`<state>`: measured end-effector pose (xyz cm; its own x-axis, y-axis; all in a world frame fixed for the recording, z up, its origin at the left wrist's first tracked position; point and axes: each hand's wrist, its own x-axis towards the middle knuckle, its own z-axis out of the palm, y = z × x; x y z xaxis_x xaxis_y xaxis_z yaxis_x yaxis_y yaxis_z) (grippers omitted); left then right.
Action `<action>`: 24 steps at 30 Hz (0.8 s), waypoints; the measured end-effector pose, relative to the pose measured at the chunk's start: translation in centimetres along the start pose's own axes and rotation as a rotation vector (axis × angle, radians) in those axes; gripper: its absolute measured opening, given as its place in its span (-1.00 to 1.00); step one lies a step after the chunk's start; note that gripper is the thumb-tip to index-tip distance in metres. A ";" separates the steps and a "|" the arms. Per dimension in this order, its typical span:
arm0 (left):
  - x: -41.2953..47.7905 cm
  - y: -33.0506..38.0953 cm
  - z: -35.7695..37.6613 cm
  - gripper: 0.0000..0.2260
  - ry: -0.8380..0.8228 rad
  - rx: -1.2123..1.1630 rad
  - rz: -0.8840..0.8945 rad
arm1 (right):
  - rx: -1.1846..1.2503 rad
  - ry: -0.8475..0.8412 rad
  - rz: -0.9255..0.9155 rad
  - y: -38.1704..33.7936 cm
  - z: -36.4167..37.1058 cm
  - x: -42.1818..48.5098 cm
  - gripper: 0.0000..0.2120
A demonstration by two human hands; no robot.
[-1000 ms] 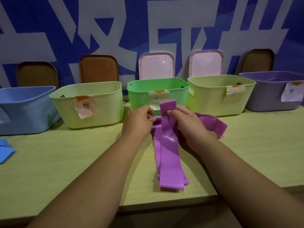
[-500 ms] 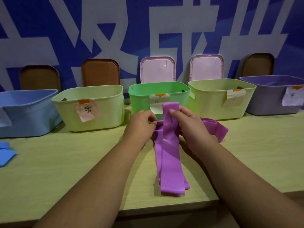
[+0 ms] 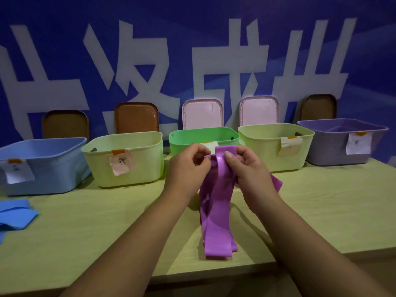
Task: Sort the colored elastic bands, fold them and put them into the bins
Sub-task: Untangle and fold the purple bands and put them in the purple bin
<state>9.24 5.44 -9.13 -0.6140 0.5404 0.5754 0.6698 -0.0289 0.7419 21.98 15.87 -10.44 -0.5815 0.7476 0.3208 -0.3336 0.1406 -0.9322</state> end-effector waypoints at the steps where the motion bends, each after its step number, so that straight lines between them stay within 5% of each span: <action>1: 0.1 0.9 -0.4 -0.87 0.010 -0.031 0.006 | 0.007 -0.003 -0.008 -0.8 0.0 -0.3 -0.90; 12: -0.1 11.6 -5.1 -0.87 -0.088 -0.405 0.019 | 0.045 -0.019 -0.101 -10.9 1.1 -5.0 -0.85; 24: -2.5 17.2 -7.5 -0.81 -0.128 -0.413 0.059 | -0.019 0.069 -0.157 -15.6 1.4 -7.8 -0.83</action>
<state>19.16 -2.70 4.76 -0.5057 0.6271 0.5925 0.4629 -0.3823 0.7997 30.72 6.95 1.83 -0.4709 0.7584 0.4507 -0.4012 0.2709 -0.8750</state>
